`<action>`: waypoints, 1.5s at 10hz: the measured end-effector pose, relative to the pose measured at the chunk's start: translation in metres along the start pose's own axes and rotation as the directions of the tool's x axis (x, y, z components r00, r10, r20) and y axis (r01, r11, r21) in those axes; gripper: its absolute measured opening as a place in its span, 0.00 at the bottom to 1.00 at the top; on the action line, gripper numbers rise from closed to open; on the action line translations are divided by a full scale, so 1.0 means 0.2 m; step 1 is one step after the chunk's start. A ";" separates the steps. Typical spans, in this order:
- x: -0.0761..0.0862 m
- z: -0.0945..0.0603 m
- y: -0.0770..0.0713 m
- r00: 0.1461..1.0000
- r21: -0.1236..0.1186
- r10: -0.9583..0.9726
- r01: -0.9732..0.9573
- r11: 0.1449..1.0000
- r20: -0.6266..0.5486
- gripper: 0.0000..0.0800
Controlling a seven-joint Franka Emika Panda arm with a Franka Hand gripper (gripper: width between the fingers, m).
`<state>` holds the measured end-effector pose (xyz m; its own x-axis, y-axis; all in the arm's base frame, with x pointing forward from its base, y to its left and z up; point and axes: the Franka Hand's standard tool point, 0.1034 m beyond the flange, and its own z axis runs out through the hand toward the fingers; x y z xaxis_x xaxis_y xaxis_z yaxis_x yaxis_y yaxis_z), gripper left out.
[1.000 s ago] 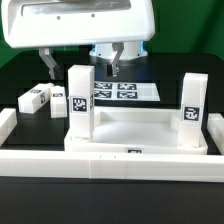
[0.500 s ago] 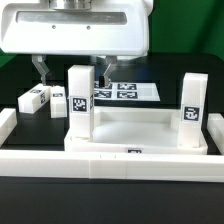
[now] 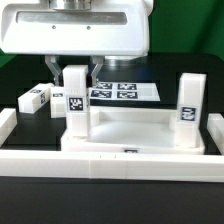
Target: Assemble desk
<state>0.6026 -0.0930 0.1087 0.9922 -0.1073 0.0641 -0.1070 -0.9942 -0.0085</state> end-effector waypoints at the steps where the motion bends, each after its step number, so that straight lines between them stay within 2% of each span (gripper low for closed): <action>1: 0.00 0.00 0.00 1.000 0.000 0.008 -0.008 1.000 0.000 0.36; 3: 0.00 0.00 0.00 1.000 0.001 0.022 -0.022 1.000 0.000 0.36; 8: 0.00 0.00 -0.02 0.951 0.024 0.308 -0.308 0.951 0.004 0.36; 9: 0.00 0.01 -0.03 0.894 0.049 0.448 -0.448 0.893 0.016 0.36; 11: -0.01 0.01 -0.05 0.802 0.054 0.597 -0.598 0.800 0.031 0.36; 13: 0.00 0.01 -0.05 0.691 0.074 0.721 -0.723 0.687 0.054 0.36; 15: 0.00 0.01 -0.08 0.553 0.074 0.829 -0.833 0.549 0.076 0.36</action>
Offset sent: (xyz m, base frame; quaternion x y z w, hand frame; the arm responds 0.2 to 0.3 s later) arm 0.0000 0.0000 0.0000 0.0000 0.0000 0.1296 0.9916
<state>0.6042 -0.0776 0.1070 0.4653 -0.8839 -0.0475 -0.8801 -0.4562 -0.1317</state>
